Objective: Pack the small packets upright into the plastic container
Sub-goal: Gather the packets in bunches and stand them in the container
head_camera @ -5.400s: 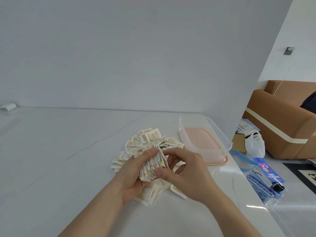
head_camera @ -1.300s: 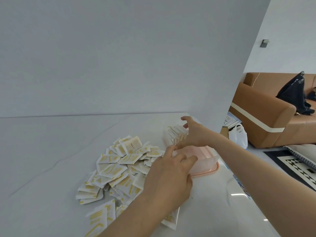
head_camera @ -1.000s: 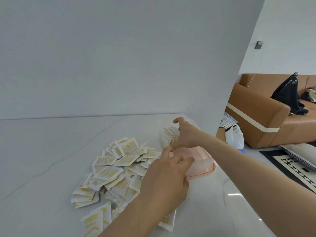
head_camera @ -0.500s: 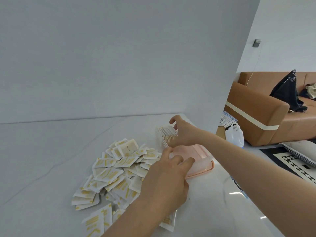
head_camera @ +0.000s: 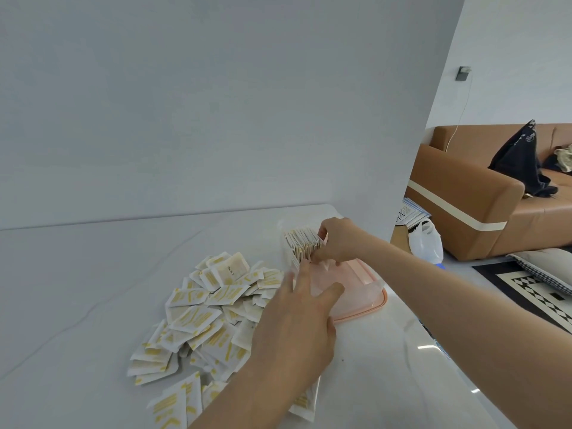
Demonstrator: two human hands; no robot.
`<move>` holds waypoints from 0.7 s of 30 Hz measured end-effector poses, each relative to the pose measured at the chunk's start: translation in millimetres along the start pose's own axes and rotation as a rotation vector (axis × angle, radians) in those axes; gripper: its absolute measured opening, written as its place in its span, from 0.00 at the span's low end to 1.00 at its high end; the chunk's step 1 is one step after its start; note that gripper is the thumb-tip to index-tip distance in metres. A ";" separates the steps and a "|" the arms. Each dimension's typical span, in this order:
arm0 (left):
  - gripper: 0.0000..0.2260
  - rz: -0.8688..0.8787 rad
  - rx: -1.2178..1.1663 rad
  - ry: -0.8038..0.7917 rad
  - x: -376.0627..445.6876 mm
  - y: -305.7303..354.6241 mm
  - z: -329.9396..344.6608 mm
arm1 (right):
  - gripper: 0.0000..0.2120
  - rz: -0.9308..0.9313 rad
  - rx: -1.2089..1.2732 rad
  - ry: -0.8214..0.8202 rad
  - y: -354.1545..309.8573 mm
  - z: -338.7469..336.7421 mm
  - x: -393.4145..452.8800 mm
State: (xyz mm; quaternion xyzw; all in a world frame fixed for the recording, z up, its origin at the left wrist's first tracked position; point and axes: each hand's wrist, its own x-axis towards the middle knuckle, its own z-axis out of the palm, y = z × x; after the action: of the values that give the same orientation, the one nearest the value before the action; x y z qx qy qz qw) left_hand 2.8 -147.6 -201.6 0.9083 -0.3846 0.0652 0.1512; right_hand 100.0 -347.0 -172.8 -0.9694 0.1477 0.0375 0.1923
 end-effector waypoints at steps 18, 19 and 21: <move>0.02 0.064 0.017 0.059 -3.0 7.8 -6.7 | 0.07 -0.056 -0.369 0.025 4.3 -6.6 -9.6; 0.02 0.094 0.026 0.078 -2.8 7.1 -5.4 | 0.08 -0.063 -0.372 -0.004 4.2 -7.9 -12.8; 0.02 0.127 0.045 0.116 -3.9 7.0 -1.3 | 0.15 -0.053 -0.330 -0.078 3.6 -11.2 -20.0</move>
State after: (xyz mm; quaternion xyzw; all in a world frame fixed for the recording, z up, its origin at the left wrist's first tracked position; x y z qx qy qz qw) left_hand -4.9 -149.2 -199.8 0.8801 -0.4303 0.1356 0.1481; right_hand 80.0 -349.1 -161.1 -0.9892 0.1064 0.0938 0.0369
